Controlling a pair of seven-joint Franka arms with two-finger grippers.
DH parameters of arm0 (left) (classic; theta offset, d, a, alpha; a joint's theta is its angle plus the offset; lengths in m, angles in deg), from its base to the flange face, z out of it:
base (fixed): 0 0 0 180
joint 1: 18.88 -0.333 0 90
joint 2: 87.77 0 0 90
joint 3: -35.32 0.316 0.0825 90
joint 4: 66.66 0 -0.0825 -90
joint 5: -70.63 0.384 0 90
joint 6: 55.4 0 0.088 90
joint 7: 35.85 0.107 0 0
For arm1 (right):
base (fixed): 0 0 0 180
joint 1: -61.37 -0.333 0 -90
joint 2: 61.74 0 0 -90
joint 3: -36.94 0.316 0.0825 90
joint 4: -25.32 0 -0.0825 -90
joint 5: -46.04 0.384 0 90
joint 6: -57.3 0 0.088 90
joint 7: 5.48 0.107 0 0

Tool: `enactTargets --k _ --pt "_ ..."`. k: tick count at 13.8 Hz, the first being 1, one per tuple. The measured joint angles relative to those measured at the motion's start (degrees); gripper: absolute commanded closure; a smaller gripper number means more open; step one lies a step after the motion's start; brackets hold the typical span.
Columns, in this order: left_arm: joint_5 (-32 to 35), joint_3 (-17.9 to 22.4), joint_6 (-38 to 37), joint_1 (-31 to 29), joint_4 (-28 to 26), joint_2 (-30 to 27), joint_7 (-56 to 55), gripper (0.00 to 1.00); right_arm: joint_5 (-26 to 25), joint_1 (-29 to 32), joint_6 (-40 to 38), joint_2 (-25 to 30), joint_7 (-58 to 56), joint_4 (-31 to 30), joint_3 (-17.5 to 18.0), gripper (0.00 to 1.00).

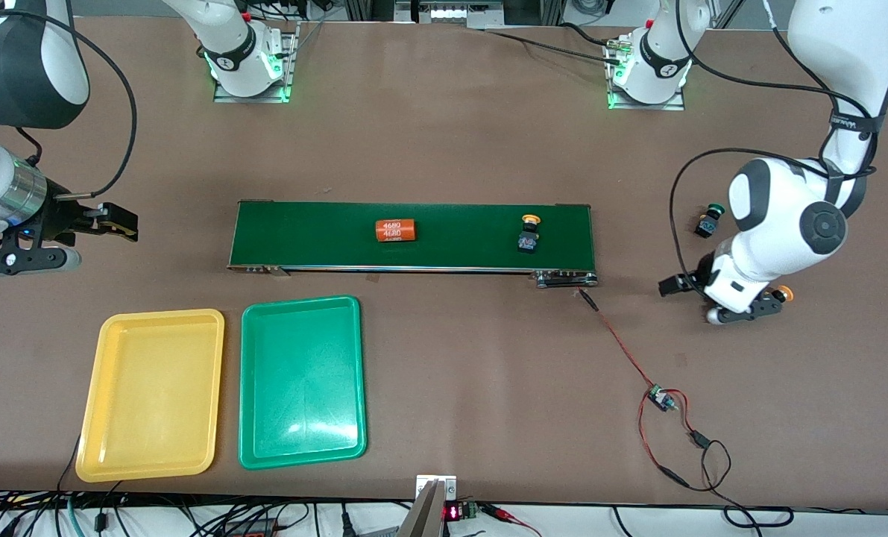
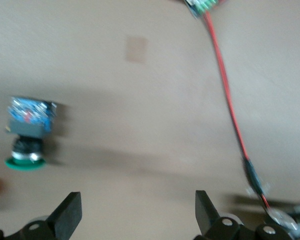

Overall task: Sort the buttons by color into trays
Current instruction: 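Release the button and return the left gripper to the buttons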

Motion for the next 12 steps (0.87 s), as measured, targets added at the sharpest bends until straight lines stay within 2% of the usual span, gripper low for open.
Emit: enactTargets --k 5,12 --pt "0.1 6.6 2.9 -1.3 2.3 4.4 4.3 0.0 0.0 0.0 0.1 0.1 0.0 0.2 -0.2 0.0" --pt "1.2 7.2 5.5 -1.4 3.6 8.2 9.0 0.0 0.0 0.4 0.0 0.2 0.0 0.6 -0.4 0.0"
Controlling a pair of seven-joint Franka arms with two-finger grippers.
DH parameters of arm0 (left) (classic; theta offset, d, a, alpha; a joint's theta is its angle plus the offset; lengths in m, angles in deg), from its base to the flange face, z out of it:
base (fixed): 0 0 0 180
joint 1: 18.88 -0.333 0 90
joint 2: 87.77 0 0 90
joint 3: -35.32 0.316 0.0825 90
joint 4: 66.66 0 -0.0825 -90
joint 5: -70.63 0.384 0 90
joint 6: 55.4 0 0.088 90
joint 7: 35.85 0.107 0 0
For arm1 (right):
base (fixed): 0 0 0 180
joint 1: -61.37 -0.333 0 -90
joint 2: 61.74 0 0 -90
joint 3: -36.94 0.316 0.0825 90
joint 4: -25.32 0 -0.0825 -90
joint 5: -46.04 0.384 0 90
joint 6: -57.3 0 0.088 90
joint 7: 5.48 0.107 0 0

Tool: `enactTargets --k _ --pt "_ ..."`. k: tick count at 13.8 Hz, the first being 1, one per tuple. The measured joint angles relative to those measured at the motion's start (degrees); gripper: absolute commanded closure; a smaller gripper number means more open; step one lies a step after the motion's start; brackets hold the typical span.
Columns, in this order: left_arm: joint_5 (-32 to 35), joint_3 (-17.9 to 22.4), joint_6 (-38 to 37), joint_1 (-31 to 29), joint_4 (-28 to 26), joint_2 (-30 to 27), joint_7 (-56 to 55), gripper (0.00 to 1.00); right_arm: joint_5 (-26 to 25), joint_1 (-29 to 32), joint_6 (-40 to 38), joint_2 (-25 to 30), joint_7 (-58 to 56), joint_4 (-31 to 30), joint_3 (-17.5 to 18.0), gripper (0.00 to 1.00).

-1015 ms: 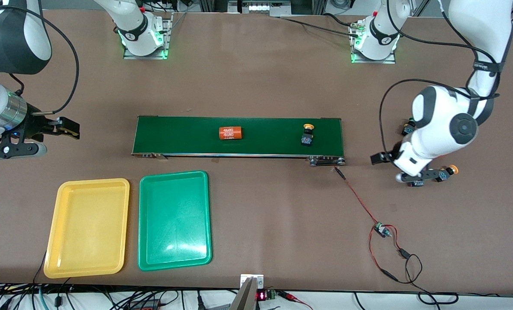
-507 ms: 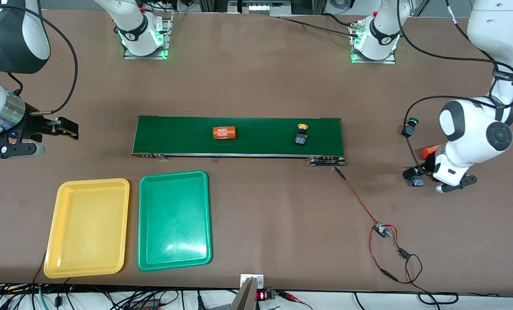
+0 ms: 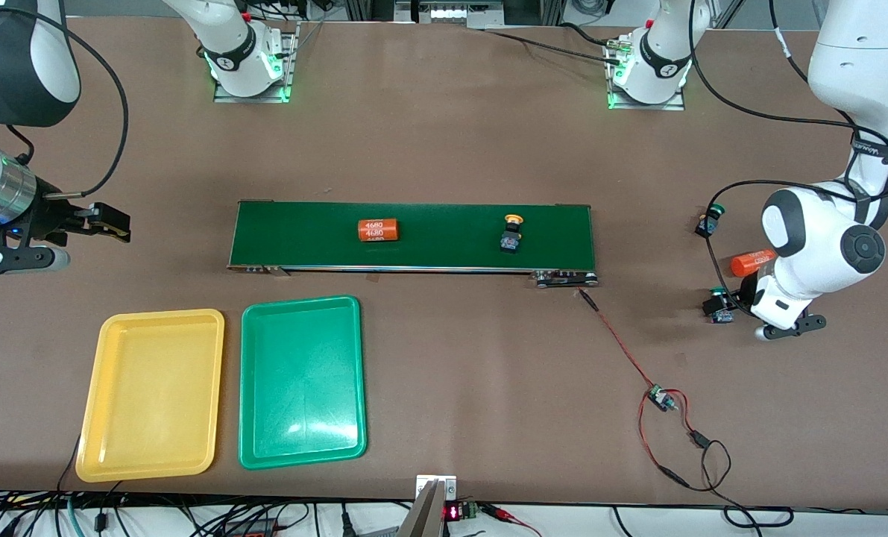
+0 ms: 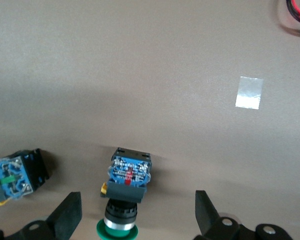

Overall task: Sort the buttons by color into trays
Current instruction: 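Release the button and return the left gripper to the buttons, then grasp another orange-capped button with the left gripper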

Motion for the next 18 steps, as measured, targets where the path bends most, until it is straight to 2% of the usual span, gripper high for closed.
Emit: enactTargets --k 3,7,8,9,11,12,15,18 --pt "3.0 0.0 0.5 0.0 0.1 0.9 1.7 0.0 0.0 0.0 -0.7 0.0 0.0 0.6 -0.1 0.0" --pt "3.3 0.0 1.2 0.0 0.1 1.6 2.6 0.0 0.0 0.1 -1.5 0.1 -0.1 1.0 -0.1 0.0" --pt "3.3 0.0 2.3 0.0 0.1 2.1 2.6 0.05 0.0 0.1 -2.0 0.1 -0.2 1.2 -0.2 0.0" --pt "3.3 0.0 2.8 0.0 0.1 2.5 2.6 0.18 0.0 0.1 -2.3 0.2 -0.3 1.4 -0.2 0.0" --pt "3.3 0.0 3.2 0.0 0.1 2.7 2.7 0.59 0.0 0.1 -2.5 0.3 -0.4 1.4 -0.5 0.0" --pt "3.3 0.0 3.2 0.0 0.1 2.8 2.7 0.75 0.0 0.1 -2.6 0.4 -0.5 1.4 -0.5 0.0" --pt "3.3 0.0 3.2 0.0 0.1 2.8 2.9 0.97 0.0 0.1 -2.6 0.4 -0.6 1.4 -0.6 0.0" --pt "3.4 0.0 3.2 0.0 0.1 2.8 5.6 1.0 0.0 0.1 -2.6 0.6 -1.0 1.4 -0.6 0.0"
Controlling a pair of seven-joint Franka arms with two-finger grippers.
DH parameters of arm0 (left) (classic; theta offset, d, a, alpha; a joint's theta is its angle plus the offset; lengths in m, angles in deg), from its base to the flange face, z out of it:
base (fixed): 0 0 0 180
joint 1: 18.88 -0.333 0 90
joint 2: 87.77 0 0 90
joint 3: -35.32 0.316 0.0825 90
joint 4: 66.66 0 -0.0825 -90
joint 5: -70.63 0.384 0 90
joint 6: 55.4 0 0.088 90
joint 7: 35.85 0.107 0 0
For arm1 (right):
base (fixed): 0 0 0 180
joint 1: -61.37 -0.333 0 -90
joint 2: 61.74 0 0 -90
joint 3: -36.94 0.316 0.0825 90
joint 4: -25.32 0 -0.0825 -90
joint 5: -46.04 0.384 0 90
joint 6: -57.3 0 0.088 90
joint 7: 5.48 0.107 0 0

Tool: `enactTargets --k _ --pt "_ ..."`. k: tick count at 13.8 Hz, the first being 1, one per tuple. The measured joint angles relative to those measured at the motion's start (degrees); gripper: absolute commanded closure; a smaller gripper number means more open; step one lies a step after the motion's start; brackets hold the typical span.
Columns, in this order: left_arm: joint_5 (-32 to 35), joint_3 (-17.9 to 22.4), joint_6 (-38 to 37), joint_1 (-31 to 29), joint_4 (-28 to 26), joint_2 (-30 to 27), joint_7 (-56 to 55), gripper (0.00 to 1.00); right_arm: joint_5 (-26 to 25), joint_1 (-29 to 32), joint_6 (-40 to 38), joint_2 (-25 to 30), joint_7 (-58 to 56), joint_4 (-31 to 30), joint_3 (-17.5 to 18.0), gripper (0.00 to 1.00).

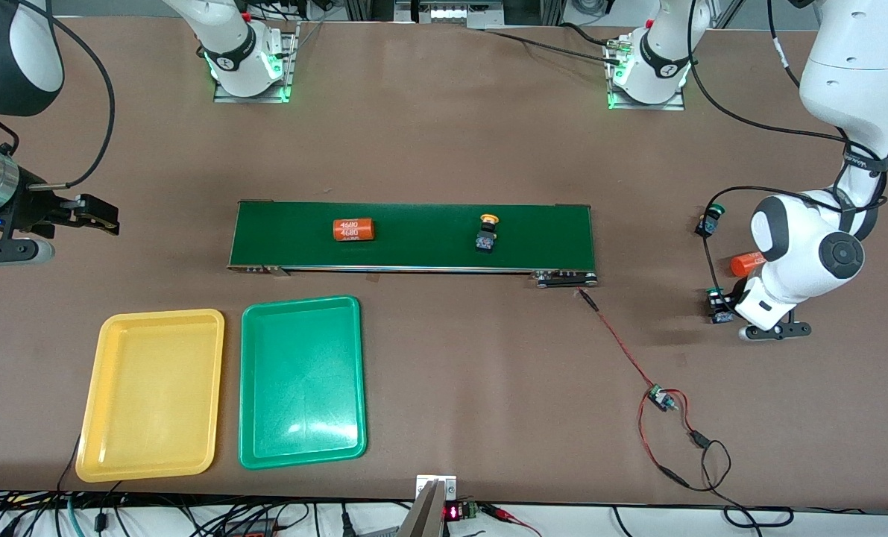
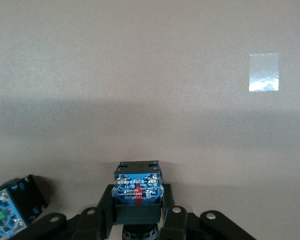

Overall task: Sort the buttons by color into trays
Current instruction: 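Grasp another orange-capped button with the left gripper, then place the button on the belt while the right gripper reaches the belt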

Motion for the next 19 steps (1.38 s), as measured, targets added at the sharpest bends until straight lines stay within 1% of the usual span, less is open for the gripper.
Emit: enactTargets --k 2,3,5,6,9,12,14,16,19 --pt "0.0 0.0 -0.6 0.1 0.4 -0.6 0.6 1.0 0.0 0.0 -0.2 0.1 -0.4 0.0 0.0 0.0" --pt "0.0 -0.1 -2.1 0.2 0.8 -1.5 0.7 1.0 0.3 0.0 -0.7 0.2 -0.5 0.0 0.0 0.0" --pt "0.0 -0.5 -6.1 1.2 1.4 -4.7 0.9 1.0 3.4 0.1 -1.6 0.2 -0.5 0.0 0.0 0.0" --pt "0.0 -0.7 -8.0 2.3 1.5 -6.7 0.9 1.0 4.4 0.2 -2.0 0.2 -0.5 0.0 -0.1 0.0" --pt "0.0 -0.8 -12.9 6.4 1.4 -10.6 0.8 1.0 4.9 0.7 -5.3 0.2 -0.5 0.0 -0.1 0.0" --pt "-0.1 -1.0 -18.4 11.4 1.3 -11.5 -1.0 1.0 4.9 1.7 -7.3 0.2 -0.5 0.0 -0.3 0.0" --pt "-0.2 -1.2 -19.4 15.4 1.0 -11.6 -3.6 1.0 5.1 2.1 -7.5 0.1 -0.5 0.0 -0.3 0.0" --pt "-2.2 -1.4 -19.5 19.3 0.2 -11.8 -6.7 1.0 5.1 2.1 -7.4 0.2 -0.5 0.0 -0.3 0.0" --pt "-4.9 -1.5 -20.4 23.1 -0.5 -11.9 -8.8 1.0 5.1 2.2 -4.0 0.2 -0.5 0.0 -0.3 0.0"
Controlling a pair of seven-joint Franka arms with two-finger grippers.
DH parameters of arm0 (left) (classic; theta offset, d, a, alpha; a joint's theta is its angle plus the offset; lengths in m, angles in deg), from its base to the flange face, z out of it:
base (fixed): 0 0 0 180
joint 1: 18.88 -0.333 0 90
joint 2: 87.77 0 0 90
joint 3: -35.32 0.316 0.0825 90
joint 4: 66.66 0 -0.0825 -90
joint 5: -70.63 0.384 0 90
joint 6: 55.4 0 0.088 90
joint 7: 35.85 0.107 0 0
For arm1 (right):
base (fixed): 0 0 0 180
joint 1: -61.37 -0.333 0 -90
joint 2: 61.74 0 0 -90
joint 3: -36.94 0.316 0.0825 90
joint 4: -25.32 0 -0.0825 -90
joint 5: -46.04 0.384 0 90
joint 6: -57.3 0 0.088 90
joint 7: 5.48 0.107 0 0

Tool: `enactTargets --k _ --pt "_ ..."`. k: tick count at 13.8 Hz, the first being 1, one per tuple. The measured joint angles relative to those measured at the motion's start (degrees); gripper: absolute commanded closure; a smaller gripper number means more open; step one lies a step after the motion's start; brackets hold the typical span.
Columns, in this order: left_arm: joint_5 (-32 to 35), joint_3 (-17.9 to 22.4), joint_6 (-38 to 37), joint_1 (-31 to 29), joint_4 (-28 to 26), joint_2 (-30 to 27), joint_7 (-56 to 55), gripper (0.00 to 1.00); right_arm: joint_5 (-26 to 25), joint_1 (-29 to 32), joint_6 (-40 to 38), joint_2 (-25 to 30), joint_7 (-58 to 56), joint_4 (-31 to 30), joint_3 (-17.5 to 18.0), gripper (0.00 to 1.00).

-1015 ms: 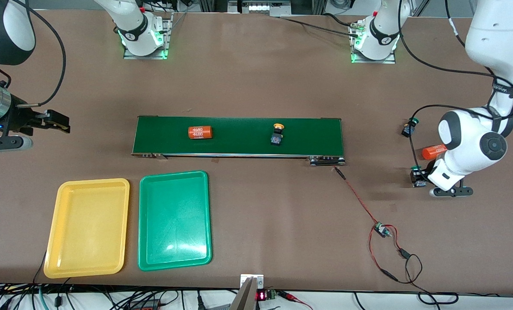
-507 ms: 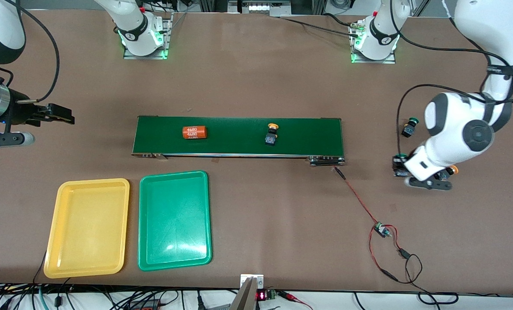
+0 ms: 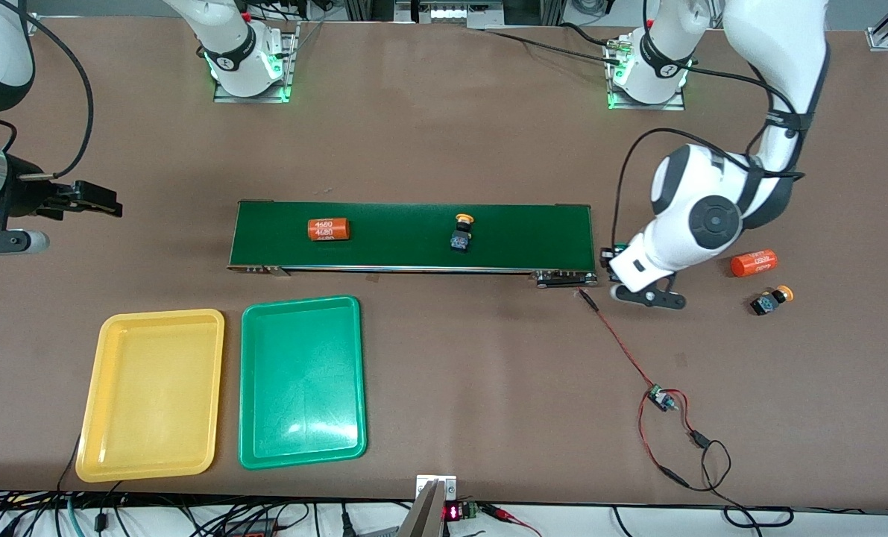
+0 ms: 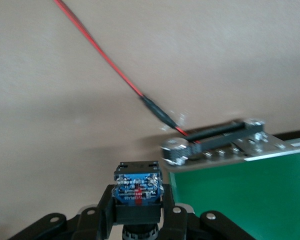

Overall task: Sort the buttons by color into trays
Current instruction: 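Place the button on the belt while the right gripper reaches the belt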

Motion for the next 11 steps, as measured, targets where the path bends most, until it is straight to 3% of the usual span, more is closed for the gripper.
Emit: enactTargets --k 5,11 --pt "-6.8 -0.9 -0.5 2.0 -0.3 0.0 -0.6 1.0 -1.5 0.3 2.9 -0.3 0.0 0.0 0.0 0.0" --pt "-7.2 -3.1 -0.6 3.5 -1.3 0.0 -1.9 1.0 -2.0 0.4 2.8 -0.3 0.0 -0.1 0.1 0.0"
